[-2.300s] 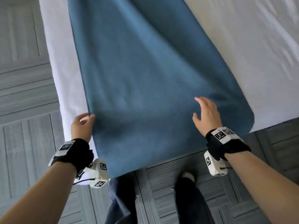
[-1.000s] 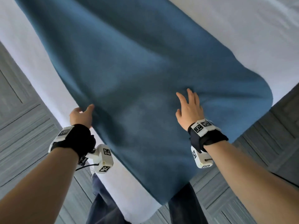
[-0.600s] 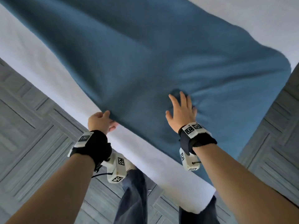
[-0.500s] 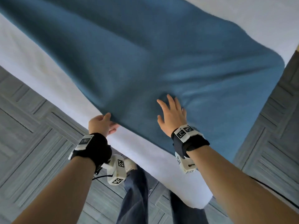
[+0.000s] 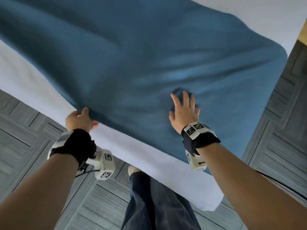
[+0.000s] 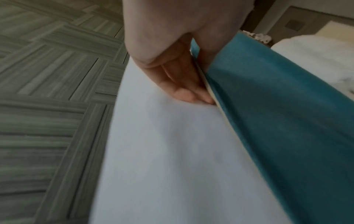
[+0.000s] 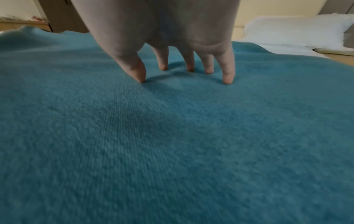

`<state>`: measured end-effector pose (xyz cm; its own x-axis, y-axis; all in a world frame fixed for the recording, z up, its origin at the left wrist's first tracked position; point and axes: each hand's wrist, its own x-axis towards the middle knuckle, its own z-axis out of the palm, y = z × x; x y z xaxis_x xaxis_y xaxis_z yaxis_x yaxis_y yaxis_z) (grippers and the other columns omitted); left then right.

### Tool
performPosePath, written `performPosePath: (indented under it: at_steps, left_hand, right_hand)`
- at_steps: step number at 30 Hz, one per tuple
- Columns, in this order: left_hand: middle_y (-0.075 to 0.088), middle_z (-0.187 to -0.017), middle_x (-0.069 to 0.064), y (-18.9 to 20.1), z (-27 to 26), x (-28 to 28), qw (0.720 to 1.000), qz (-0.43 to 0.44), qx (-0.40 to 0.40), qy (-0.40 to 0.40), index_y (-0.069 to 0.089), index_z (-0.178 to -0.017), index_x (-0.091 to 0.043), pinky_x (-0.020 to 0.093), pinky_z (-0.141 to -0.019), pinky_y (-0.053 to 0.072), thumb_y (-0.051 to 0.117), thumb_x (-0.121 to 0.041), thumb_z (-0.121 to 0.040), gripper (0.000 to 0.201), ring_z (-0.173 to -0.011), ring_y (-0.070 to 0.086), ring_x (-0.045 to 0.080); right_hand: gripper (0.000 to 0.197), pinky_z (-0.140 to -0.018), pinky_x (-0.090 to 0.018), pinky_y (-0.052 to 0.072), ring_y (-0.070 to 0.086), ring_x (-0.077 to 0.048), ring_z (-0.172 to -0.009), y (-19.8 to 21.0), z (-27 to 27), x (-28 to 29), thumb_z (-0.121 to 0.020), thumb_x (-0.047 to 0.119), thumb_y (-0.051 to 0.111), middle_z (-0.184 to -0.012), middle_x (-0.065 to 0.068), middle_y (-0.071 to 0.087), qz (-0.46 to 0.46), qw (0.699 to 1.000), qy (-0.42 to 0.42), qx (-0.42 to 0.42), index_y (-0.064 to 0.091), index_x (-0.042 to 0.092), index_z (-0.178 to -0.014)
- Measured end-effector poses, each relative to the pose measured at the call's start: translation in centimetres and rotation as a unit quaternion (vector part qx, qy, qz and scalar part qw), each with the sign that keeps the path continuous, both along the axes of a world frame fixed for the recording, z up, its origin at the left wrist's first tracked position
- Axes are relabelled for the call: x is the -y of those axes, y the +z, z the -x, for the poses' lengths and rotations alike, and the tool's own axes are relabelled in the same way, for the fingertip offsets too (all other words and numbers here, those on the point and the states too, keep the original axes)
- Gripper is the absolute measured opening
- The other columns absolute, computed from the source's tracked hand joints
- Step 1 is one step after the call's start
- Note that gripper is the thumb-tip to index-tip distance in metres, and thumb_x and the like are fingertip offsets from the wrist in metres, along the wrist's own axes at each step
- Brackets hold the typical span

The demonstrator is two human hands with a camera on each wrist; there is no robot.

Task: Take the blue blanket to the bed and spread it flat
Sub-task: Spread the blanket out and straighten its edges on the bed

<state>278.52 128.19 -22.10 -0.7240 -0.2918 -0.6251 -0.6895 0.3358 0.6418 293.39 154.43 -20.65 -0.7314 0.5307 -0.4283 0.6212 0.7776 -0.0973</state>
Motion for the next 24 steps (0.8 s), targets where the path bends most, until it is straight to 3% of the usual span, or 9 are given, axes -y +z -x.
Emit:
performPosePath:
  at_steps: [3,5,6,8,12,17,21,24]
  left_hand:
    - [0.066,-0.073,0.011,0.7,-0.2,0.9,0.999,0.036,0.004,-0.028,0.057,-0.09,-0.003,0.025,-0.048,0.057,0.056,-0.023,-0.087,0.02,-0.049,0.063,0.016]
    - [0.057,-0.076,0.005,1.8,0.6,0.8,0.992,0.12,-0.027,-0.032,0.055,-0.095,-0.006,0.031,-0.065,0.054,0.064,-0.022,-0.082,0.023,-0.059,0.06,0.022]
    - [0.053,-0.078,0.003,2.4,1.2,0.6,0.985,0.161,-0.047,-0.033,0.051,-0.095,-0.01,0.032,-0.073,0.047,0.067,-0.022,-0.079,0.026,-0.07,0.056,0.025]
    - [0.05,-0.087,0.005,3.8,2.6,-0.7,0.974,0.195,-0.096,-0.058,0.047,-0.096,-0.014,0.033,-0.078,0.038,0.068,-0.02,-0.077,0.029,-0.082,0.048,0.023]
    - [0.053,-0.086,0.007,5.3,6.7,-5.9,0.958,0.185,-0.152,-0.161,0.057,-0.103,-0.004,0.035,-0.082,0.042,0.067,-0.015,-0.079,0.028,-0.081,0.048,0.021]
    - [0.058,-0.082,0.003,5.3,12.2,-13.6,0.945,0.121,-0.179,-0.247,0.057,-0.091,-0.014,0.021,-0.07,0.033,0.062,-0.012,-0.082,0.01,-0.077,0.052,0.018]
    - [0.059,-0.085,0.004,5.3,17.6,-18.5,0.914,0.103,-0.205,-0.335,0.058,-0.095,-0.008,0.025,-0.073,0.037,0.058,-0.012,-0.086,0.01,-0.077,0.053,0.02]
    - [0.061,-0.09,0.006,5.1,22.1,-21.7,0.889,0.102,-0.232,-0.383,0.058,-0.094,-0.011,0.028,-0.076,0.041,0.055,-0.013,-0.087,0.008,-0.08,0.055,0.021]
  right_hand:
    - [0.063,-0.11,-0.056,0.022,0.004,-0.033,-0.144,0.4,1.6,0.0,-0.089,0.028,0.049,-0.157,-0.01,0.006,0.022,1.0,0.004,-0.022,0.02,0.031,-0.144]
    - [0.061,-0.111,-0.054,0.022,0.005,-0.032,-0.145,0.8,3.3,-0.2,-0.089,0.026,0.049,-0.157,-0.009,0.008,0.036,0.998,0.013,-0.042,0.022,0.031,-0.143]
    - [0.061,-0.111,-0.053,0.022,0.005,-0.031,-0.145,1.1,4.2,-0.4,-0.089,0.024,0.049,-0.157,-0.008,0.009,0.043,0.998,0.015,-0.052,0.023,0.031,-0.143]
    - [0.061,-0.112,-0.052,0.021,0.006,-0.029,-0.145,1.7,6.1,-1.2,-0.088,0.022,0.049,-0.157,-0.008,0.011,0.057,0.996,0.012,-0.074,0.025,0.031,-0.143]
    - [0.061,-0.11,-0.048,0.027,0.014,-0.027,-0.143,3.0,9.8,-4.2,-0.087,0.018,0.05,-0.155,-0.007,0.017,0.074,0.992,0.012,-0.106,0.027,0.028,-0.143]
    - [0.057,-0.101,-0.041,0.037,0.033,-0.027,-0.133,3.5,13.5,-9.3,-0.089,0.016,0.047,-0.151,-0.006,0.027,0.102,0.99,0.004,-0.099,0.029,0.023,-0.142]
    - [0.049,-0.091,-0.04,0.047,0.053,-0.027,-0.115,4.3,15.9,-13.7,-0.088,0.013,0.045,-0.134,-0.004,0.047,0.137,0.981,-0.036,-0.131,0.039,0.023,-0.136]
    - [0.045,-0.091,-0.039,0.047,0.056,-0.028,-0.11,4.6,18.0,-16.7,-0.088,0.011,0.046,-0.128,-0.005,0.053,0.126,0.978,-0.076,-0.15,0.045,0.022,-0.132]
